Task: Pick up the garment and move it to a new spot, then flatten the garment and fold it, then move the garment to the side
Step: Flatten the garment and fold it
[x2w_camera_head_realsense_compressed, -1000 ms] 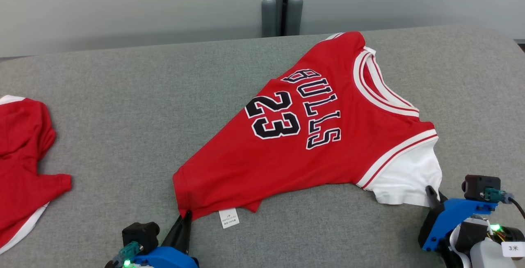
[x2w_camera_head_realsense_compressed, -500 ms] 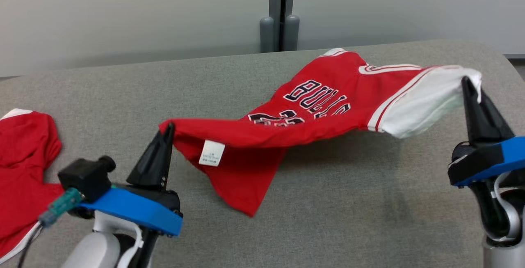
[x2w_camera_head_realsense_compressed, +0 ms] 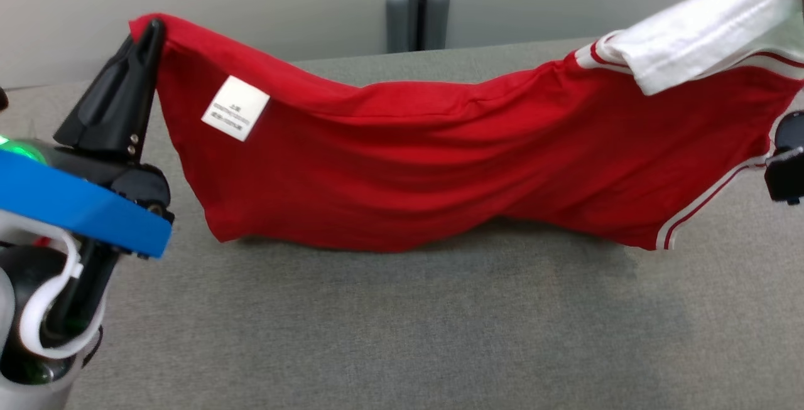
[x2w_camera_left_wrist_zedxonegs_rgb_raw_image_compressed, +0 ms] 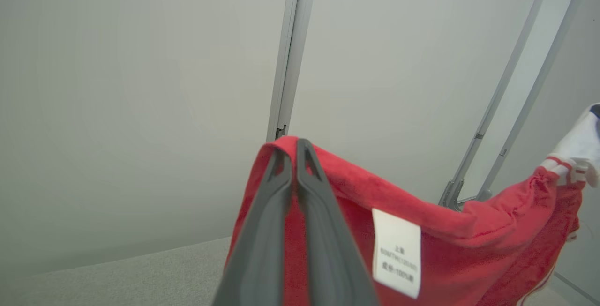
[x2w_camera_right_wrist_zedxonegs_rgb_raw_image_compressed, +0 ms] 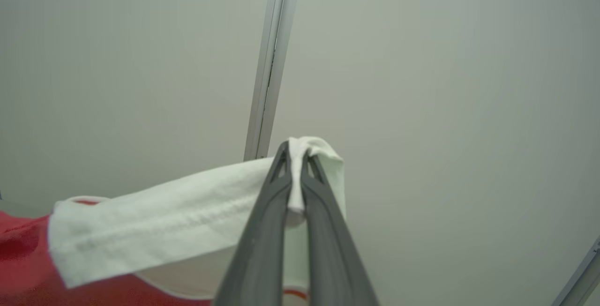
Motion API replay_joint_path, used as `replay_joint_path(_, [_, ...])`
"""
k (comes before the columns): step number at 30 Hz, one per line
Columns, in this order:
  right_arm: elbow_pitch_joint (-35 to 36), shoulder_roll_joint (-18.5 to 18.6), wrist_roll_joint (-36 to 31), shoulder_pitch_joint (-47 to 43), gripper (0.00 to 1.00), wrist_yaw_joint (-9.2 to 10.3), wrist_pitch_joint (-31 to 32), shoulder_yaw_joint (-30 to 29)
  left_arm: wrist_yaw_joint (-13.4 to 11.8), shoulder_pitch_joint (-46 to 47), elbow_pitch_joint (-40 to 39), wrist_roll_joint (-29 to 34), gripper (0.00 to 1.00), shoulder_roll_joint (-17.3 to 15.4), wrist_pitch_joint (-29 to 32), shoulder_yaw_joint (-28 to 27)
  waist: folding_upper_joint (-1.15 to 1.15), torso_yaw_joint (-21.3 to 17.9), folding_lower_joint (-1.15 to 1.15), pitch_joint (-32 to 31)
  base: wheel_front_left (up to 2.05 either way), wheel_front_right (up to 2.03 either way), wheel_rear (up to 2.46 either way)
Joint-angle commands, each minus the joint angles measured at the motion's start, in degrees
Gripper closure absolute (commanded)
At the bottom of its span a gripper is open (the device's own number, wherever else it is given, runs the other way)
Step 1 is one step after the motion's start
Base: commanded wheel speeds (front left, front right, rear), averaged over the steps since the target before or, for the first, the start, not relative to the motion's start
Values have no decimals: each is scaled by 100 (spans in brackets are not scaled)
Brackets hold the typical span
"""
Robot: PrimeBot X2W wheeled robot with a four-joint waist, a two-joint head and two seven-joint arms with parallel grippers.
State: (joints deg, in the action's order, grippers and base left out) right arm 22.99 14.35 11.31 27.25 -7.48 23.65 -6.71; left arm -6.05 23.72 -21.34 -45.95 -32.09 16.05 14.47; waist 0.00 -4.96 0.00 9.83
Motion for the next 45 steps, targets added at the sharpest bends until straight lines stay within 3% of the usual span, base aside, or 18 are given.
replay_joint_path(1, [-193, 87, 122, 225, 100, -3, -20, 68, -25, 178, 94, -61, 100, 5, 80, -57, 0, 17, 0, 165, 0, 0, 0])
replay_joint_path(5, [-1035, 268, 371, 962, 100, -2, -280, 303, -37, 679, 548, -24, 100, -71, 207, -136, 0, -49, 0, 684, 0, 0, 0])
replay_joint_path(10, [-2253, 431, 601, 2219, 100, -2, -1132, 913, 22, 1620, 1336, 211, 100, -120, 194, -141, 0, -173, 0, 1429, 0, 0, 0])
replay_joint_path(18, [-3959, 574, 212, 4376, 100, -2, -2584, 1260, 163, 3610, 2589, 583, 100, 58, -167, -196, 0, -232, 0, 1977, 0, 0, 0])
replay_joint_path(25, [-4528, 624, -12, 5270, 100, -1, -3492, 1125, 660, 4488, 3207, 954, 100, 106, -1142, -125, 0, -216, 0, 1975, 0, 0, 0])
replay_joint_path(29, [-4837, 653, -79, 4879, 100, -1, -3632, 1244, 803, 4205, 3598, 1100, 100, 188, -1678, -10, 0, -239, 0, 1959, 0, 0, 0])
replay_joint_path(34, [-5227, 529, 287, 3879, 100, -1, -3572, 1372, 865, 3293, 4203, 1080, 100, 404, -2084, 224, 0, -252, 0, 1819, 0, 0, 0])
replay_joint_path(39, [-5430, 394, 974, 2505, 100, -1, -3056, 1281, 752, 2176, 4852, 948, 100, 858, -2439, 415, 0, -132, 0, 1576, 0, 0, 0])
replay_joint_path(45, [-4926, 228, 1514, 775, 100, 0, -2118, 1199, 718, 1002, 5293, 802, 100, 1317, -2753, 639, 0, -68, 0, 1145, 0, 0, 0])
